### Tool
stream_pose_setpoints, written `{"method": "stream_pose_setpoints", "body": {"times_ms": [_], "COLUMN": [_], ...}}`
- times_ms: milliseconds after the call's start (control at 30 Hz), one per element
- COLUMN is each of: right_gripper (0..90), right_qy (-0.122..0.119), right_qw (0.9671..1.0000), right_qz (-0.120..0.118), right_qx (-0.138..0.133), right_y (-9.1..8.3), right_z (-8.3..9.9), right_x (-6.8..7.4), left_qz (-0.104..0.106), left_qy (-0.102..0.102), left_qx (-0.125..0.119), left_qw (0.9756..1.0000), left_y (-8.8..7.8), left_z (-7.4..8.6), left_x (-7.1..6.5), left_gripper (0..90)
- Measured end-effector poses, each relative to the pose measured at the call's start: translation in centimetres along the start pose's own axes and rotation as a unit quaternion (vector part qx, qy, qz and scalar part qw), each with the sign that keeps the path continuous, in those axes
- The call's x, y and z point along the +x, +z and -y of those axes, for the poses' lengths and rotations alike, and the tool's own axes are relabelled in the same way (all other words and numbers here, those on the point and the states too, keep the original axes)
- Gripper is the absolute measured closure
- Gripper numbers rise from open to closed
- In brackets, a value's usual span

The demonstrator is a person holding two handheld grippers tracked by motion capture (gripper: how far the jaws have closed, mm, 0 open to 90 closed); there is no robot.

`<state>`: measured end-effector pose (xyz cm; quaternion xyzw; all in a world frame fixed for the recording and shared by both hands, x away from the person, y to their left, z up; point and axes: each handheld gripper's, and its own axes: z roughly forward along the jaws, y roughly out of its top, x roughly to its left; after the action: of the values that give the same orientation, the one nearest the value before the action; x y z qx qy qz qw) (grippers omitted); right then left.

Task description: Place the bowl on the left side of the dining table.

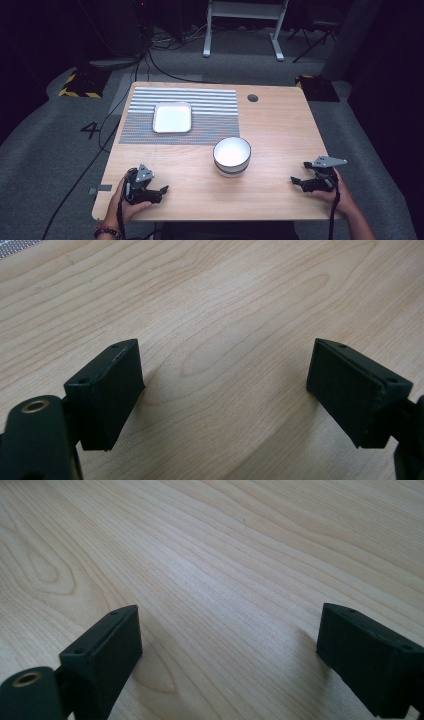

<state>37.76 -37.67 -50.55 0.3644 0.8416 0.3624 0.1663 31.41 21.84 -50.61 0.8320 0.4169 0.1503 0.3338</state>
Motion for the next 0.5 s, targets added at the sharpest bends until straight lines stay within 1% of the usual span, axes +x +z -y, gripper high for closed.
{"method": "stream_pose_setpoints", "body": {"times_ms": [267,400,433,467,500], "right_gripper": [11.0,11.0,11.0,11.0,11.0], "right_qy": [-0.001,-0.001,-0.004,-0.004,-0.004], "right_qw": [1.0,1.0,1.0,1.0,1.0], "right_qz": [0.0,0.0,-0.001,-0.001,-0.001], "right_qx": [0.0,0.0,0.0,0.0,0.0], "right_y": [0.01,0.03,0.04,0.04,0.04], "right_z": [0.0,-0.02,-0.03,-0.03,-0.03], "right_x": [-0.02,-0.02,-0.06,-0.06,-0.07], "left_qz": [0.002,0.004,-0.003,-0.003,0.002], "left_qy": [0.002,0.006,0.013,0.013,0.006], "left_qx": [0.0,0.007,0.006,0.006,0.008], "left_qw": [1.0,0.9999,0.9999,0.9999,0.9999], "left_y": [0.03,0.01,-0.05,-0.05,-0.07], "left_z": [-0.04,-0.18,-0.24,-0.24,-0.2], "left_x": [0.05,0.11,0.09,0.09,0.0], "left_gripper": [14.9,14.8,14.9,15.1,15.7]}}
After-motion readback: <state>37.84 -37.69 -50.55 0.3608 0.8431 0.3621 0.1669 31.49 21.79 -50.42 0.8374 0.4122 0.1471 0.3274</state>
